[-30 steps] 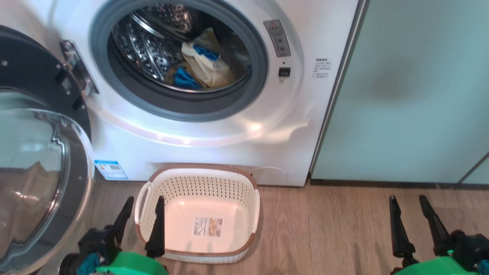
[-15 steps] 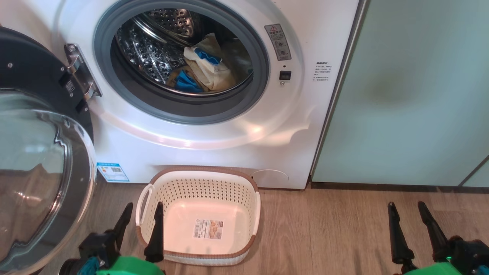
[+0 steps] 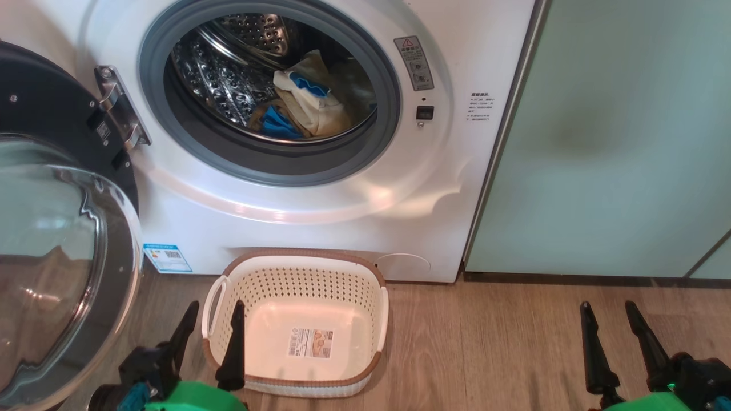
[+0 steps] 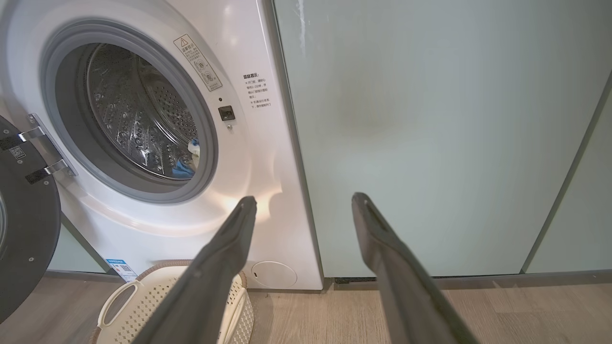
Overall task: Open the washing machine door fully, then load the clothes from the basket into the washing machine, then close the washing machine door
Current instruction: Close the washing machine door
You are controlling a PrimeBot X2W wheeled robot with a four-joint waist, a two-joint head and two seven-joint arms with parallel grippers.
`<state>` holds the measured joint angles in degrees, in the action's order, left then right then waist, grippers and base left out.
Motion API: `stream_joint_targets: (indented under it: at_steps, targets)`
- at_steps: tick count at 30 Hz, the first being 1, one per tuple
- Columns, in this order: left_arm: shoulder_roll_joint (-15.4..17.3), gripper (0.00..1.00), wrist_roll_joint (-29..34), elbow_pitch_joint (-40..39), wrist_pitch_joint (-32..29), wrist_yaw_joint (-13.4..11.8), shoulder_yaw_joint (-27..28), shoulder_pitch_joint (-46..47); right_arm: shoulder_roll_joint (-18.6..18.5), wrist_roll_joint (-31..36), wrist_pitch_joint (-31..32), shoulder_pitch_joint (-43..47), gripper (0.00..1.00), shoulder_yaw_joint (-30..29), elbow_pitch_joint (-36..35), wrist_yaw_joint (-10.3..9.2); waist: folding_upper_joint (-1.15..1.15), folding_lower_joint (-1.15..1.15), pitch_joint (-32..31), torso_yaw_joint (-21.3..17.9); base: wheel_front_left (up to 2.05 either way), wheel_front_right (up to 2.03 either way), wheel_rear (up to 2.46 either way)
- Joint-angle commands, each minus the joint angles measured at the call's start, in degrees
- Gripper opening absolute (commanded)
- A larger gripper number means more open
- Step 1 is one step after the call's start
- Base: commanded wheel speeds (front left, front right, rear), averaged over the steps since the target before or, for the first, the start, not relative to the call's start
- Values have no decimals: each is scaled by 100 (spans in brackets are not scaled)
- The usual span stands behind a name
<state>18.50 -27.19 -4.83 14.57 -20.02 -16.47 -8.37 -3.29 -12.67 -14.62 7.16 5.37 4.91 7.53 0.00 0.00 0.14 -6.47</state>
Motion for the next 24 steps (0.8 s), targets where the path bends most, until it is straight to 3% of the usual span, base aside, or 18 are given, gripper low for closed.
stream_joint_targets:
  at_steps: [1,24]
  targets:
    - [31,100,91,-156,42,-15,286,295,-60,14,-38,-176,100,92,-175,-4,0,0,2,-5,-86,86,0]
    - [8,100,136,-98,39,85,279,318,-60,7,-38,-201,100,74,-150,-4,0,0,-31,65,-158,158,0]
